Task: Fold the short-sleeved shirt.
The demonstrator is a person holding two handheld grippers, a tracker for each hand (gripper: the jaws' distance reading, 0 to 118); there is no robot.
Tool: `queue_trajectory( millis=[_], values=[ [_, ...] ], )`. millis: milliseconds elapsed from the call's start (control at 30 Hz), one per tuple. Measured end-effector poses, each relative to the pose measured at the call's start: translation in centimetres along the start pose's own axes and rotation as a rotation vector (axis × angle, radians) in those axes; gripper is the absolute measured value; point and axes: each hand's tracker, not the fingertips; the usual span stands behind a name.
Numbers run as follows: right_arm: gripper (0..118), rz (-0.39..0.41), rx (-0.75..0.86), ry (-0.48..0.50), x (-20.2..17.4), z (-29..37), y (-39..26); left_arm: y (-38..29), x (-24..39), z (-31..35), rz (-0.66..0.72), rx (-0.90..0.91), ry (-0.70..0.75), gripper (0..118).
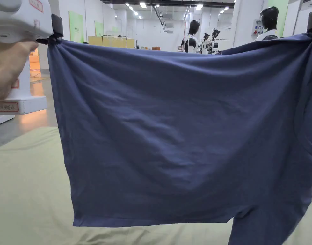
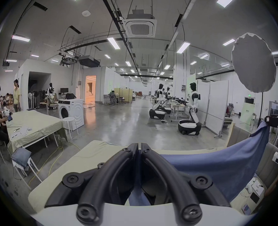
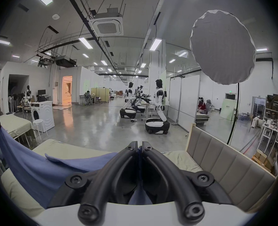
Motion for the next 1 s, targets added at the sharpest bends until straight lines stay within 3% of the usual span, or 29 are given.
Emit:
queue_trajectory(
  millis=[333, 600, 733, 833, 1000],
  values=[
    [5, -0.024, -0.012, -0.027, 0.1, -9.5, -0.1, -1.3, 2.6, -8.3, -0.038, -0.022, 0.038, 5],
    [5, 0.012, -0.011, -0.040, 0.5, -9.6, -0.4, -3.3, 2.9, -10.0, -0.022, -0.030, 0.017, 5],
    [5, -0.021, -0.077, -0.008, 0.8, -7.9, -4.2, -6.8, 2.7, -9.0, 0.014, -0.076, -0.013, 5],
    [5, 0.002, -0.165, 0.036, 0.5, -7.4, -8.7, -11.4, 2.9, -7.9, -0.017, -0.156, -0.007, 5],
    [5, -0.060, -0.229, 0.123, 0.7, -3.1, -17.2, -18.8, 1.4, -2.9, 0.054, -0.245, -0.108, 5]
  ],
)
